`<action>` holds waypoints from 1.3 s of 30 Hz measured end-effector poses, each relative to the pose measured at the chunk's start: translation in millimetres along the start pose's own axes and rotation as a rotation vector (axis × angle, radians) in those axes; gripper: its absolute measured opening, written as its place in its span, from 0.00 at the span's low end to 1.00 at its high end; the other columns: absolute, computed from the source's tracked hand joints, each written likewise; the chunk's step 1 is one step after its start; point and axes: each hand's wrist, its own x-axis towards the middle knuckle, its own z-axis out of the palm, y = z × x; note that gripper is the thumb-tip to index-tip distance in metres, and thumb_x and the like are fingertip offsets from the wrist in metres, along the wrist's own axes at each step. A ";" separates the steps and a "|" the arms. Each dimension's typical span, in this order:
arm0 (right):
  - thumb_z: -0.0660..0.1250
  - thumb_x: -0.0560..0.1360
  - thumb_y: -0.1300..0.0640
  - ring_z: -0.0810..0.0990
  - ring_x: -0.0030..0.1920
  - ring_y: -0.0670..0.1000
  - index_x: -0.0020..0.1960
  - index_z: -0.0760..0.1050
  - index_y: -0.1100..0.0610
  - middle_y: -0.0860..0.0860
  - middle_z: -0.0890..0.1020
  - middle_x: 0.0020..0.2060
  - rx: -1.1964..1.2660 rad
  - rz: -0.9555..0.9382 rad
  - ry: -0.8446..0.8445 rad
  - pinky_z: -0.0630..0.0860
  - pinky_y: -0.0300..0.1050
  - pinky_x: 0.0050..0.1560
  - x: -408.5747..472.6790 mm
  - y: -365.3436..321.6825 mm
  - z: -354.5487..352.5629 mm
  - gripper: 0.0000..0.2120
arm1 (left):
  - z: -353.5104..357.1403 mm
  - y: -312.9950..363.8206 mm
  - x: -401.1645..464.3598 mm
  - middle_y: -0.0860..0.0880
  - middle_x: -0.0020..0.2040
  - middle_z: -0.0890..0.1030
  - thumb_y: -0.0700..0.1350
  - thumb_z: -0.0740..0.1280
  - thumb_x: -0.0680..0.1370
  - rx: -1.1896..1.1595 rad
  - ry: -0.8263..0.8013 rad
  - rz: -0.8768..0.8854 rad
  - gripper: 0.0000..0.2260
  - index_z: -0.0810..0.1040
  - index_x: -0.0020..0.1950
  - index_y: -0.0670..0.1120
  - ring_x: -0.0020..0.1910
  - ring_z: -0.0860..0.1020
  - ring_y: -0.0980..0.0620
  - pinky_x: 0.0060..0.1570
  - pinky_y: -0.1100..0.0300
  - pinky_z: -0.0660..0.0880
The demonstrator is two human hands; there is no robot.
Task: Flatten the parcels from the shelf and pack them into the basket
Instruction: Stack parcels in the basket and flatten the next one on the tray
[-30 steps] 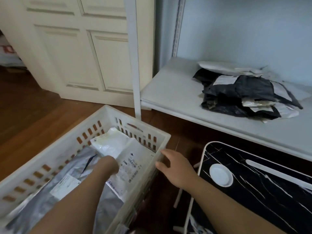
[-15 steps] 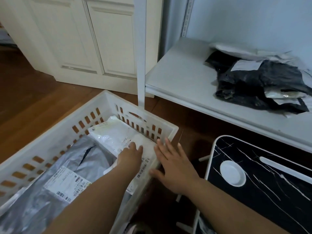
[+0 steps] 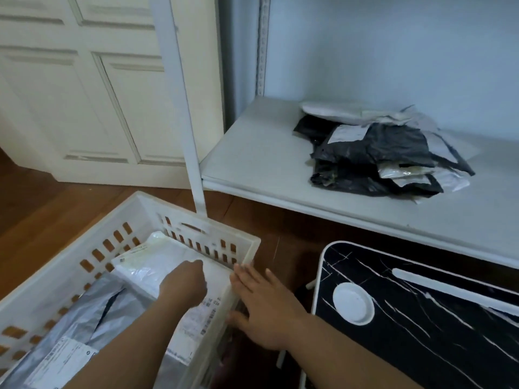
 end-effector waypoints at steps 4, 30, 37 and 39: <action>0.28 0.57 0.28 0.34 0.76 0.47 0.79 0.39 0.52 0.45 0.36 0.77 0.056 0.120 -0.025 0.37 0.52 0.74 -45.6 39.4 -16.9 0.53 | -35.6 29.1 -12.2 0.50 0.56 0.80 0.46 0.60 0.81 -0.005 0.114 0.109 0.10 0.77 0.58 0.47 0.50 0.79 0.53 0.51 0.62 0.77; 0.33 0.49 0.17 0.57 0.76 0.45 0.77 0.59 0.51 0.45 0.55 0.77 0.400 0.779 0.406 0.55 0.40 0.73 -253.8 240.7 -65.5 0.65 | -192.8 357.3 -41.1 0.51 0.69 0.73 0.45 0.59 0.82 -0.443 0.531 0.666 0.15 0.75 0.68 0.47 0.68 0.70 0.51 0.66 0.61 0.63; 0.60 0.72 0.32 0.76 0.61 0.50 0.63 0.75 0.54 0.48 0.78 0.61 1.162 0.666 0.846 0.72 0.48 0.63 -278.7 214.0 -72.8 0.31 | -241.4 359.0 -131.6 0.51 0.34 0.83 0.33 0.70 0.73 -1.638 0.162 0.705 0.06 0.82 0.43 0.43 0.33 0.81 0.56 0.34 0.63 0.78; 0.62 0.74 0.37 0.76 0.61 0.53 0.64 0.70 0.49 0.50 0.75 0.62 1.645 0.583 0.865 0.74 0.55 0.62 -283.9 202.3 -73.4 0.24 | -234.6 357.1 -152.4 0.48 0.34 0.83 0.27 0.64 0.74 -1.728 0.030 0.698 0.12 0.78 0.43 0.43 0.33 0.80 0.53 0.33 0.59 0.78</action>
